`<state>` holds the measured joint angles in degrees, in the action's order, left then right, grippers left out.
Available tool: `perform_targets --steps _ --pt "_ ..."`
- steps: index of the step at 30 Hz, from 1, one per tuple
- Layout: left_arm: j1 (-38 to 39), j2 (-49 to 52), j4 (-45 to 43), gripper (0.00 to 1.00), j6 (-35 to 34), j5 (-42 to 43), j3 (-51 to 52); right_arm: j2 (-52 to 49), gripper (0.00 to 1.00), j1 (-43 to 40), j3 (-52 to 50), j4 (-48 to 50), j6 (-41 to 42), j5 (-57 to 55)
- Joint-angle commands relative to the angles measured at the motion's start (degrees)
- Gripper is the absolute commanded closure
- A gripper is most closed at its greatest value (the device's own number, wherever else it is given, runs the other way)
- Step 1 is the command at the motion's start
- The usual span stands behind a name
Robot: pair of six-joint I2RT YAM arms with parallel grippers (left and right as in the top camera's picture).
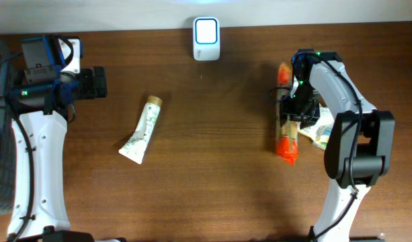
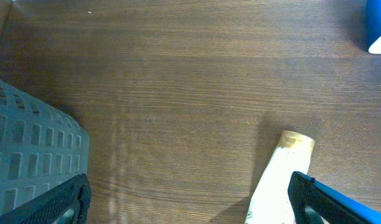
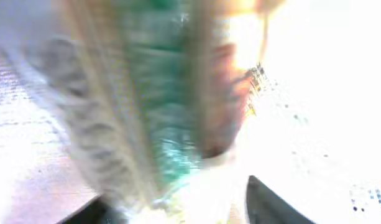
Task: Scan the item barcode
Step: 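Carry the spaghetti package right and lay it on the table, then reach the right gripper to the white bamboo-print pouch and grasp it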
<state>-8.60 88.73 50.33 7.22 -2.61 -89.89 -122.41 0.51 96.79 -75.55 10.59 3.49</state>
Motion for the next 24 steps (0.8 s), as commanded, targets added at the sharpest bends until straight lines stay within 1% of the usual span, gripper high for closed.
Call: perform_targets --steps 1,5,8,10,14,15,17,18,21,24 --pt "-0.3 0.1 -0.1 0.01 -0.5 -0.2 0.0 2.1 0.42 -1.8 3.1 -1.4 0.5 -5.2" --pt "-0.3 0.1 -0.1 0.01 -0.5 -0.2 0.0 2.2 0.42 -2.5 13.0 -5.8 0.4 -3.8" --pt "-0.3 0.1 -0.1 0.01 -0.5 -0.2 0.0 2.2 0.43 -0.3 22.6 -7.3 0.2 2.6" --pt "-0.3 0.1 -0.1 0.01 -0.5 -0.2 0.0 2.2 0.43 2.2 24.8 -5.7 0.3 6.9" --pt "-0.3 0.1 -0.1 0.01 -0.5 -0.2 0.0 2.0 0.43 9.8 23.0 3.5 1.8 20.1" --pt "-0.3 0.1 -0.1 0.01 -0.5 -0.2 0.0 2.0 0.43 11.3 22.2 5.7 3.3 21.1" --pt "-0.3 0.1 -0.1 0.01 -0.5 -0.2 0.0 2.0 0.43 17.0 18.7 14.0 9.8 21.6" --pt "-0.3 0.1 -0.1 0.01 -0.5 -0.2 0.0 2.0 0.46 19.2 17.0 17.5 12.4 21.6" --pt "-0.3 0.1 -0.1 0.01 -0.5 -0.2 0.0 1.9 0.48 26.7 10.6 29.9 19.3 21.6" --pt "-0.3 0.1 -0.1 0.01 -0.5 -0.2 0.0 1.0 0.47 32.7 6.0 39.5 23.1 21.1"
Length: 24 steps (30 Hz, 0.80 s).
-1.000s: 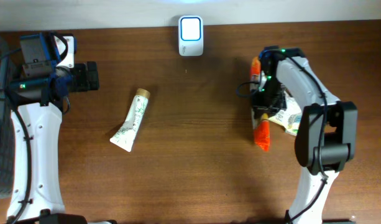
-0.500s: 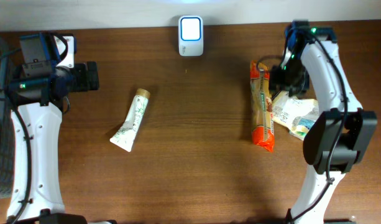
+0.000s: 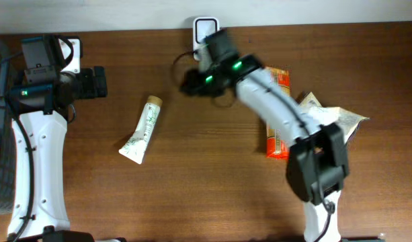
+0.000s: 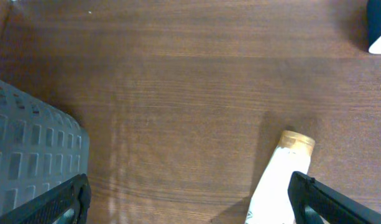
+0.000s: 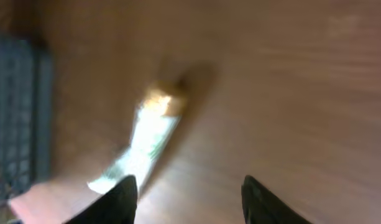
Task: Scan the item barcode
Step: 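Reach the right gripper to the white bamboo-print pouch and grasp it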
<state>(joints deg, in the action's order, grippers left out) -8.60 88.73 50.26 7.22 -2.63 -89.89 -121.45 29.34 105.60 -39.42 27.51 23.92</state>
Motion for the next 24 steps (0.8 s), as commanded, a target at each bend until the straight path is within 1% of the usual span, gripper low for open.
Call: perform_targets --steps 1,4,7,11,19,23,24 --pt "-0.3 0.1 0.0 0.01 -0.5 -0.2 0.0 -0.7 0.47 6.4 -4.4 7.3 7.5 -0.7" --pt "-0.3 0.1 0.0 0.01 -0.5 -0.2 0.0 -2.9 0.47 10.8 -4.7 9.2 7.5 -7.0" --pt "-0.3 0.1 0.0 0.01 -0.5 -0.2 0.0 -5.8 0.49 13.9 -4.7 10.9 7.5 -8.1" --pt "-0.3 0.1 0.0 0.01 -0.5 -0.2 0.0 -8.3 0.51 14.6 -4.7 12.1 7.5 -7.8" --pt "-0.3 0.1 0.0 0.01 -0.5 -0.2 0.0 -10.2 0.52 15.8 -4.7 13.6 7.5 -8.0" --pt "-0.3 0.1 0.0 0.01 -0.5 -0.2 0.0 -10.2 0.53 16.4 -4.7 14.6 7.5 -10.2" --pt "-0.3 0.1 0.0 0.01 -0.5 -0.2 0.0 -10.2 0.55 16.6 -4.7 14.8 7.5 -11.3"
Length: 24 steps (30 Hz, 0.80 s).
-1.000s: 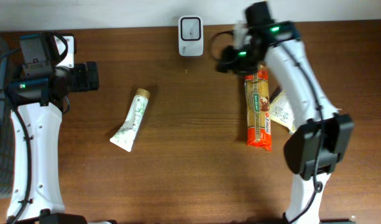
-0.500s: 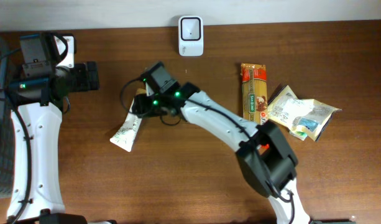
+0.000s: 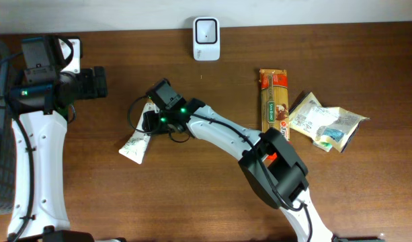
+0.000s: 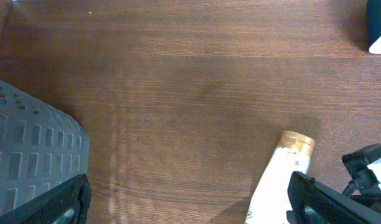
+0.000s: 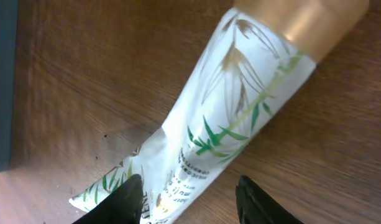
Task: Scan the item barcode
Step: 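Reach the right gripper to the white bamboo-print pouch and grasp it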
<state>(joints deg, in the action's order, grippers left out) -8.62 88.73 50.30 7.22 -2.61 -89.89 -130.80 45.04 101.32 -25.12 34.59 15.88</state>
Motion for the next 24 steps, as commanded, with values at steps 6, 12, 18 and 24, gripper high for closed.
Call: perform_targets --steps 6,12,18,24 --pt "-0.3 0.1 0.0 0.01 -0.5 -0.2 0.0 -3.7 0.56 1.5 -0.4 3.6 0.4 -3.5" --pt "-0.3 0.1 0.0 0.01 -0.5 -0.2 0.0 -3.8 0.57 0.3 -0.4 -1.7 0.4 -4.1" --pt "-0.3 0.1 0.0 0.01 -0.5 -0.2 0.0 -3.8 0.56 -8.2 2.4 -13.6 -3.2 8.8" --pt "-0.3 0.1 0.0 0.01 -0.5 -0.2 0.0 -3.8 0.55 -13.5 7.6 -27.2 -19.4 7.7"
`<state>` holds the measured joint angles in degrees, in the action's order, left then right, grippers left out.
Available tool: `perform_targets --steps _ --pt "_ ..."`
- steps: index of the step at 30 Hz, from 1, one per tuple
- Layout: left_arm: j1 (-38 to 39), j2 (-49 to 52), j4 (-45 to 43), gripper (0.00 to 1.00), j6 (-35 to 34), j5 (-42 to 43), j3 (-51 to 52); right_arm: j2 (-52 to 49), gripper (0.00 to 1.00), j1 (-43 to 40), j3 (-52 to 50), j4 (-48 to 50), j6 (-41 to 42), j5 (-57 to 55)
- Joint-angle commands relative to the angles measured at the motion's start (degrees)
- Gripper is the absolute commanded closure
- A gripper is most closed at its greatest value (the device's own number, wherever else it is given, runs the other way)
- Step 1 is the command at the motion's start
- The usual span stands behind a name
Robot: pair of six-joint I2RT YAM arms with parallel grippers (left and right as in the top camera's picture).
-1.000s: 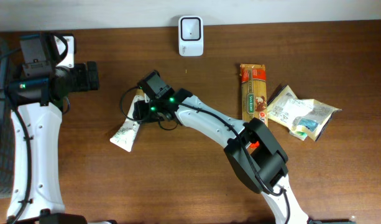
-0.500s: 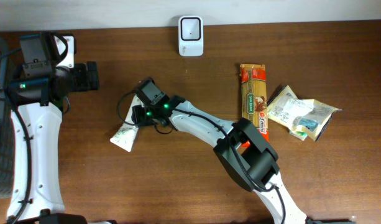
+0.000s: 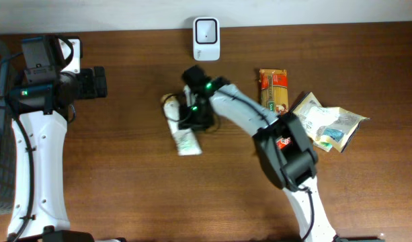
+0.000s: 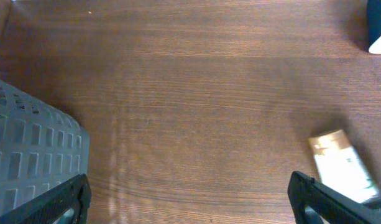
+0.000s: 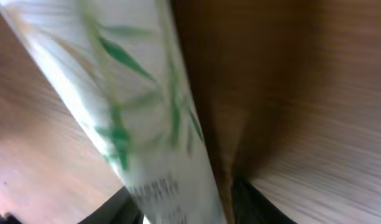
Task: Scan the item barcode
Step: 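Reach the right gripper to the white bamboo-print pouch and grasp it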
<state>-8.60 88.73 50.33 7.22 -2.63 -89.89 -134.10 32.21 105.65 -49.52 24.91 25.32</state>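
Observation:
A white tube (image 3: 183,140) printed with green leaves, with a gold cap, lies slanted at mid-table, cap toward the back. My right gripper (image 3: 192,115) is over its middle. In the right wrist view the blurred tube (image 5: 134,93) fills the gap of that gripper (image 5: 181,208), which looks shut on it. The white scanner (image 3: 206,30) stands at the back edge, a short way behind. Far to the left my left gripper (image 3: 98,82) stands open over bare wood (image 4: 190,205). In the left wrist view the tube's cap end (image 4: 339,165) shows at the right.
An orange pasta pack (image 3: 274,91) and a crumpled pale packet (image 3: 323,121) lie right of the centre. A grey slatted basket (image 4: 28,155) stands at the table's left edge beside the left arm. The scanner's corner (image 4: 378,28) shows at the upper right.
The tube has gone from left of centre to mid-table, nearer the scanner, and now slants the other way. My right gripper went with it and has closed on it. The left arm is unchanged.
My right gripper was first at the right, over the pasta pack. Then it was near the scanner with the pack left on the table. Then it stood open around the tube at the left. Now the tube sits at mid-table in its grip.

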Motion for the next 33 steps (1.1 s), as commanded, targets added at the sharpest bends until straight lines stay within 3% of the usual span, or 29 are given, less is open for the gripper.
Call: perform_targets --steps 1,8,11,17,22,30,31,33 --pt "-0.3 0.1 -0.1 0.01 -0.5 -0.2 0.0 -0.5 0.50 -0.7 4.5 -5.0 -11.8 -4.7" --pt "-0.3 0.1 -0.1 0.01 -0.5 -0.2 0.0 -0.5 0.31 1.2 13.2 -14.0 -24.8 -16.9" --pt "-0.3 0.1 -0.1 0.01 -0.5 -0.2 0.0 -0.5 0.25 6.6 15.0 -16.3 -28.2 -28.8" --pt "-0.3 0.1 -0.1 0.01 -0.5 -0.2 0.0 -1.2 0.11 18.1 10.9 -16.7 -29.0 -49.5" --pt "-0.3 0.1 -0.1 0.01 -0.5 -0.2 0.0 -1.4 0.01 21.4 2.7 -12.5 -29.0 -61.1" --pt "-0.3 0.1 -0.1 0.01 -0.5 -0.2 0.0 -1.4 0.01 19.8 -1.2 -6.5 -29.6 -63.5" --pt "-0.3 0.1 -0.1 0.01 -0.5 -0.2 0.0 -1.4 0.07 19.0 -1.2 -6.6 -29.6 -63.3" --pt "-0.3 0.1 -0.1 0.01 -0.5 -0.2 0.0 -1.4 0.32 18.1 -1.2 -6.9 -29.6 -61.4"
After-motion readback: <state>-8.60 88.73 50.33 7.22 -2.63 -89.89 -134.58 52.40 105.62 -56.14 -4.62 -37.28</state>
